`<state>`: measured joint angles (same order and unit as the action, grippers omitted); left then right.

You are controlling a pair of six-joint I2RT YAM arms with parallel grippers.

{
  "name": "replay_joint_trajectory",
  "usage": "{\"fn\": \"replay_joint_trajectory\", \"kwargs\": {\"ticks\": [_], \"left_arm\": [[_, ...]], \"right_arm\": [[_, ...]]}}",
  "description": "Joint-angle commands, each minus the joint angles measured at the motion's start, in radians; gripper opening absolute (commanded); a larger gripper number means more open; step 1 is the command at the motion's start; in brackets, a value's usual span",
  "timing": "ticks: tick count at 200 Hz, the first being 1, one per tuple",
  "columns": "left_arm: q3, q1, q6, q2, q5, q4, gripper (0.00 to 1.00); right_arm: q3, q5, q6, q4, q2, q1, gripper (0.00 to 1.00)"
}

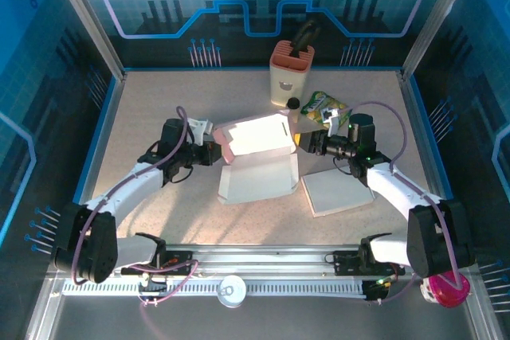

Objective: Fold the paper box

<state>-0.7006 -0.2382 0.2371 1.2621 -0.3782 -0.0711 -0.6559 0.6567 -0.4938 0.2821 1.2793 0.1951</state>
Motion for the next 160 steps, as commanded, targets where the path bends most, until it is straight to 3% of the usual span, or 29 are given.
{"fn": "replay_joint_trajectory", "kwargs": {"ticks": [1, 13, 24, 46, 57, 72, 92, 103, 117, 160], "left_arm": [[-0.039, 0.010, 0.014, 0.014, -0.045, -0.009, 0.00], [-0.044, 0.010, 0.017, 0.017, -0.019, -0.024, 0.00], [-0.048, 0.010, 0.016, 0.017, 0.026, -0.053, 0.00], [-0.028, -0.007, 0.027, 0.003, 0.138, -0.067, 0.00], [-0.002, -0.028, 0.037, -0.016, 0.209, -0.047, 0.00], [0.035, -0.060, 0.059, -0.044, 0.295, -0.017, 0.00], [0.076, -0.120, 0.086, -0.075, 0.430, 0.014, 0.00], [0.093, -0.154, 0.099, -0.086, 0.501, 0.022, 0.00], [0.125, -0.182, 0.117, -0.104, 0.571, 0.034, 0.00], [0.209, -0.235, 0.162, -0.155, 0.666, 0.072, 0.00]], "right_arm": [[-0.011, 0.015, 0.027, 0.024, -0.021, -0.019, 0.45], [0.004, -0.040, 0.014, 0.010, -0.054, -0.022, 0.47], [-0.003, -0.169, -0.008, -0.093, -0.101, -0.022, 0.47], [0.031, -0.347, -0.167, -0.141, -0.228, 0.011, 0.48], [0.050, -0.443, -0.237, -0.134, -0.292, 0.096, 0.50], [0.041, -0.711, -0.341, -0.183, -0.356, 0.287, 0.53], [0.052, -0.920, -0.508, -0.058, -0.307, 0.501, 0.56], [0.022, -0.954, -0.566, 0.034, -0.223, 0.578, 0.56], [-0.059, -0.995, -0.651, 0.030, -0.111, 0.641, 0.56], [-0.187, -0.963, -0.957, 0.132, 0.172, 0.679, 0.56]]}}
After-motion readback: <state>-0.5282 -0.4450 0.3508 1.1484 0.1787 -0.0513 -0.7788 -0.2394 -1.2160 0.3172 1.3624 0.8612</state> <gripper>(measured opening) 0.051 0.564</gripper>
